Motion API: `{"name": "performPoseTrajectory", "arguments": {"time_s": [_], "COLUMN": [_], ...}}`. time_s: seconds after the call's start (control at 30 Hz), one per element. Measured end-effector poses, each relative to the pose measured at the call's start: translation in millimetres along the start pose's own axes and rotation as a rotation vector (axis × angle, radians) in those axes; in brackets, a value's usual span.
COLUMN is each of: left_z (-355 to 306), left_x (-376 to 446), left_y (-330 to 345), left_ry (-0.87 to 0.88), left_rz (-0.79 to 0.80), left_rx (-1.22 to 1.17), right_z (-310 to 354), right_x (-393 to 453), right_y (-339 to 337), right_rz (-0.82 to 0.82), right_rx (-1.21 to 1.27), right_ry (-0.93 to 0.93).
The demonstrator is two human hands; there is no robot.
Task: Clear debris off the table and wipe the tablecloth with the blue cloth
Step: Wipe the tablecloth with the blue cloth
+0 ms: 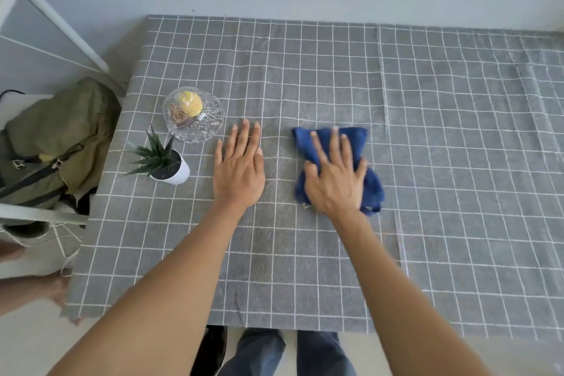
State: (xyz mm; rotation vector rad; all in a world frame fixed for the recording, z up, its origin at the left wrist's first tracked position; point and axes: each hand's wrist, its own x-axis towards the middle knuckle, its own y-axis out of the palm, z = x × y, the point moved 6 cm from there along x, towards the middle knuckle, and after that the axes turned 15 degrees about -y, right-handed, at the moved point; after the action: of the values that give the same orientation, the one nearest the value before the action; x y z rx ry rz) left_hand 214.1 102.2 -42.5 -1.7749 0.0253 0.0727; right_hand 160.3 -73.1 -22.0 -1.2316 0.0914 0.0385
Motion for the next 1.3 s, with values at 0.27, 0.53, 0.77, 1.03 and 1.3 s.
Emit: {"name": "performPoseTrajectory", "arguments": {"time_s": [0.27, 0.53, 0.77, 1.03, 1.3], "left_z": [2.1, -15.3, -106.0, -109.3, -107.6], "left_x": [1.8, 8.0, 31.6, 32.2, 32.7], "left_y": [2.4, 3.3, 13.7, 18.5, 20.6], "left_ry": [0.007, -0.064, 0.133, 0.132, 0.117], "left_rz": [0.017, 0.102, 0.152, 0.079, 0.092], "left_rx": [0.006, -0.027, -0.038, -0.05, -0.033], "right_z": [-70.9, -111.7, -113.0, -61.9, -134.6], "right_x": [13.6, 5.9, 6.3, 38.5, 48.8], "right_y": [-20.5, -36.6, -36.4, -23.1, -46.0], "right_rz": [-0.035, -0.066, -0.073, -0.031, -0.111], "right_rx": [-0.011, 0.026, 0.028, 0.033, 0.062], "right_ry": [0.108, 0.246, 0.238, -0.026, 0.283]}}
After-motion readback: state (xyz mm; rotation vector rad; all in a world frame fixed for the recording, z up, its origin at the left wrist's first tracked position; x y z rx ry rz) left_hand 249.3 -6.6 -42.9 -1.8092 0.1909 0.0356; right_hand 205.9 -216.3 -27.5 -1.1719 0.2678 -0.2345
